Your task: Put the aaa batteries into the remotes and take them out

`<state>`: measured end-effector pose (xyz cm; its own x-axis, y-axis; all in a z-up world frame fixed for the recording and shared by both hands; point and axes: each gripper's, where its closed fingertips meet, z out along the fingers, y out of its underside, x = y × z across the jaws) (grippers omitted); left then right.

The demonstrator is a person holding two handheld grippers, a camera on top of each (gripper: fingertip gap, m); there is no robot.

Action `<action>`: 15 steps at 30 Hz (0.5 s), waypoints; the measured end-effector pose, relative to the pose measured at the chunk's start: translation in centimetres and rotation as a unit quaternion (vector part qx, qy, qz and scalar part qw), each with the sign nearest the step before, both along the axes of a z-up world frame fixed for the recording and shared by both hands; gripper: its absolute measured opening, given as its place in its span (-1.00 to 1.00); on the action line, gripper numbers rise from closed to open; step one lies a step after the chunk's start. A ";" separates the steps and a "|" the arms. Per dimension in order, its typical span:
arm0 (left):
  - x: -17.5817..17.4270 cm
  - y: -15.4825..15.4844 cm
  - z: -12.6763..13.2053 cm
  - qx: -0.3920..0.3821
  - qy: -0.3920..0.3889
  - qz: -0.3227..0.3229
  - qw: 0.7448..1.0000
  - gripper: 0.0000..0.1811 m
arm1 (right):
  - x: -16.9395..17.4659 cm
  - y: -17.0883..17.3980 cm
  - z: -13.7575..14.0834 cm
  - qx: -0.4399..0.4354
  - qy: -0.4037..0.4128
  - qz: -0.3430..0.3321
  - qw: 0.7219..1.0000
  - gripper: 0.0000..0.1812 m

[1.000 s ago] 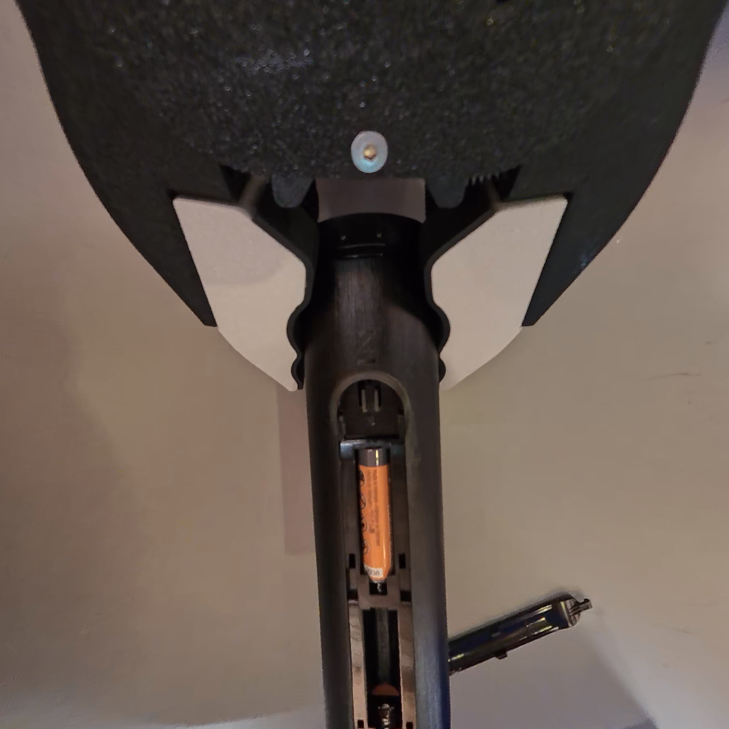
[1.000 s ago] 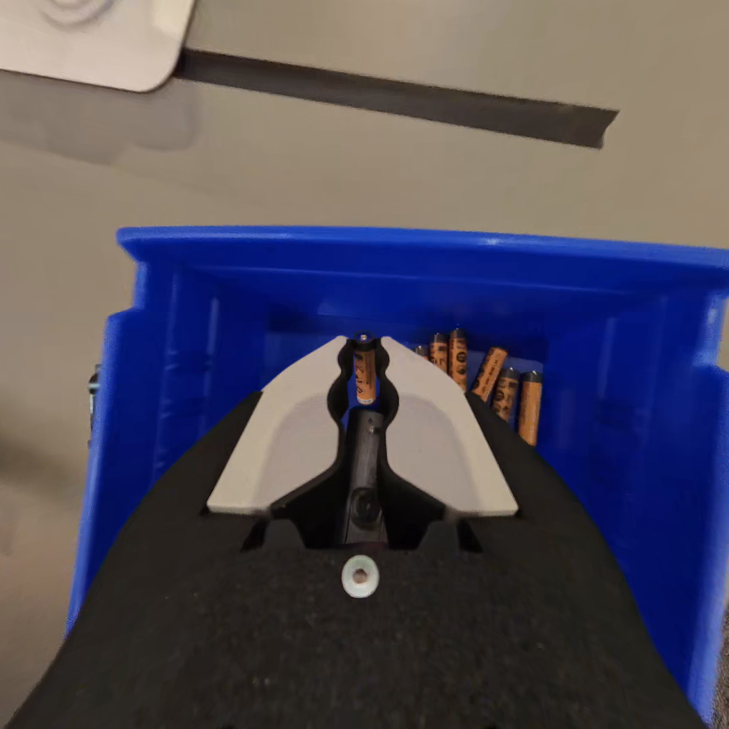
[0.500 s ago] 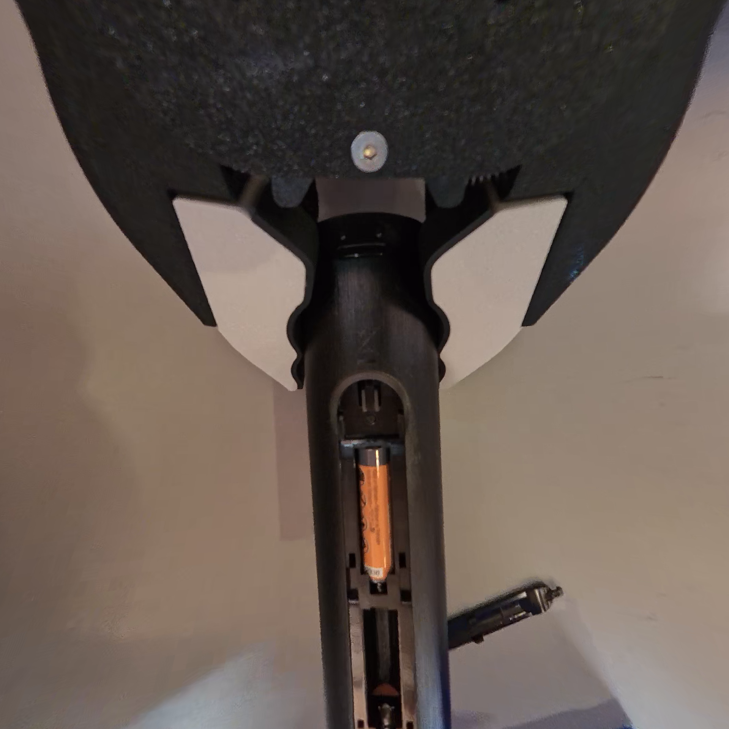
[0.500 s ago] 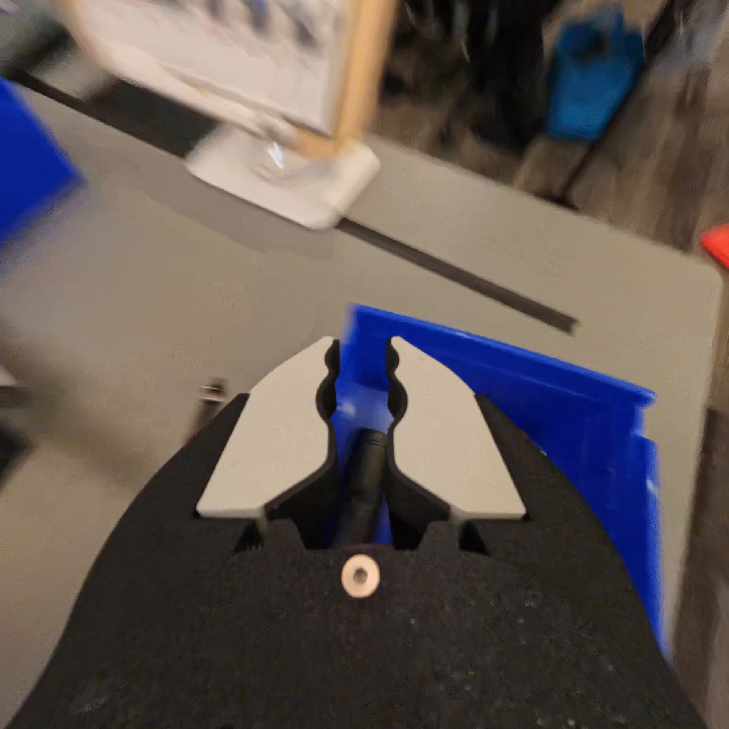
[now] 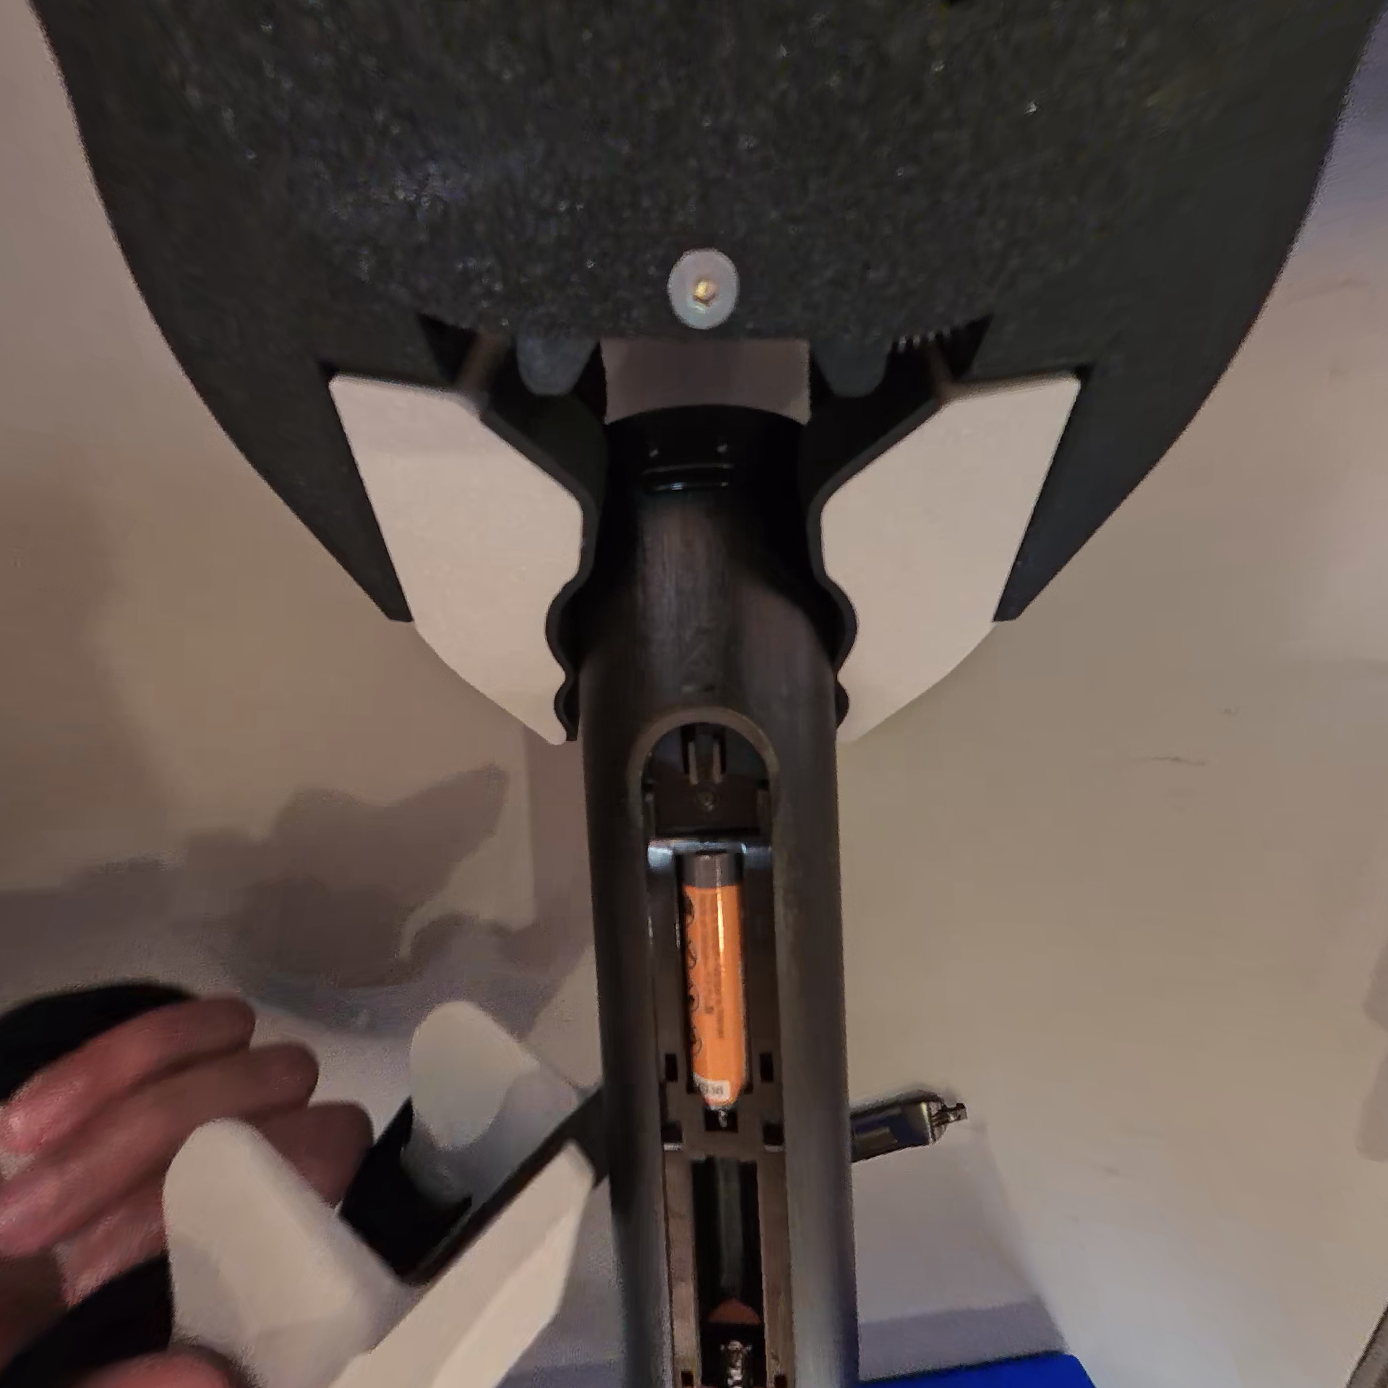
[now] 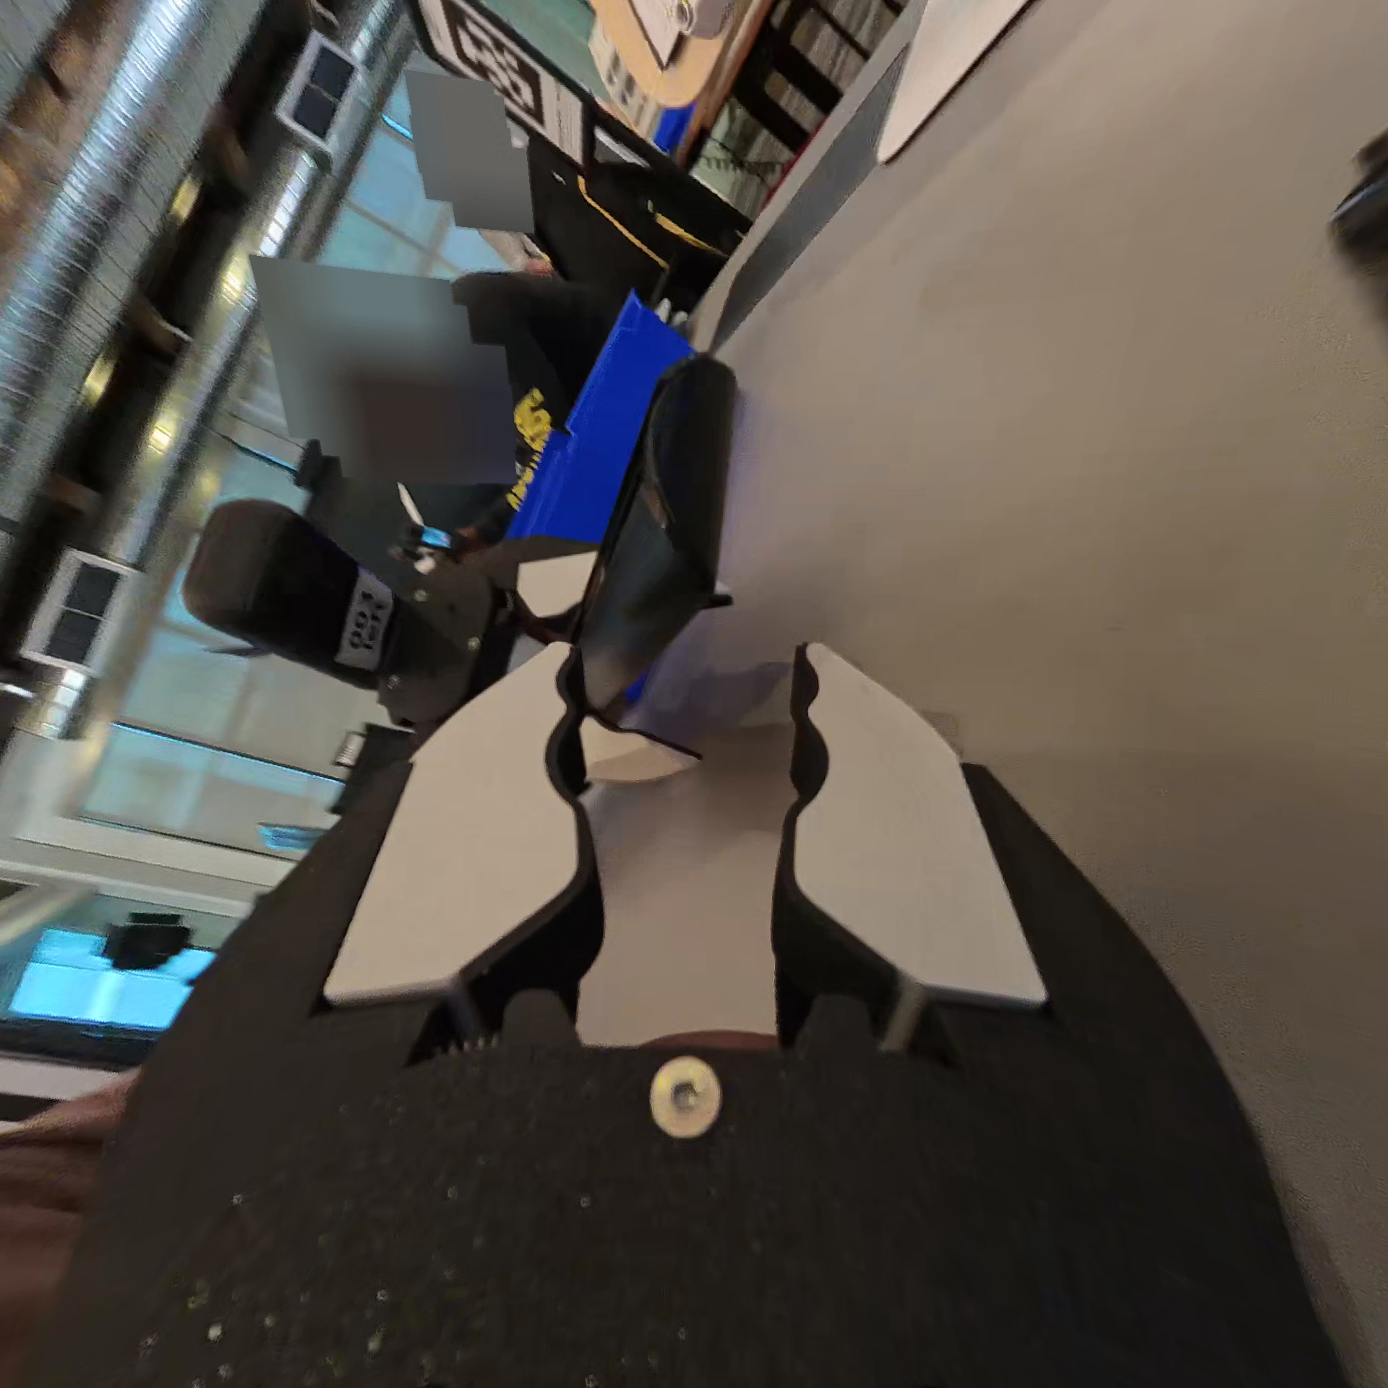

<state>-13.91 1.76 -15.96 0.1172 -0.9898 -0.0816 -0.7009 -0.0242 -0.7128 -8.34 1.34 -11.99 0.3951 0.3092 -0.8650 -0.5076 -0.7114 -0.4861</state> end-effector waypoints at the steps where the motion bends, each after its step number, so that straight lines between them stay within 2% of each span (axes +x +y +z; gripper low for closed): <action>1: 0.1 0.0 -0.1 0.002 0.002 0.002 1.000 -0.33 | -0.5 0.3 0.1 -0.001 0.028 -0.009 1.000 -0.46; 4: 0.2 -0.1 -0.6 0.009 0.015 0.004 1.000 -0.32 | -0.2 1.4 0.5 0.008 0.060 -0.049 0.997 -0.61; 8: 0.5 -0.3 -1.2 0.009 0.025 0.003 1.000 -0.32 | -1.1 1.5 -0.1 0.008 0.039 -0.037 0.998 -0.67; 15: 0.4 -0.2 -1.7 0.009 0.035 0.005 0.999 -0.32 | -1.0 1.6 -0.7 0.007 0.015 -0.043 0.999 -0.66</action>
<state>-13.47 1.53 -17.63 0.1202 -0.9869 -0.1073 -0.7486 -0.0192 -0.6628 -9.38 2.95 -12.69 0.3951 0.2883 -0.8722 -0.5801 -0.6580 -0.4802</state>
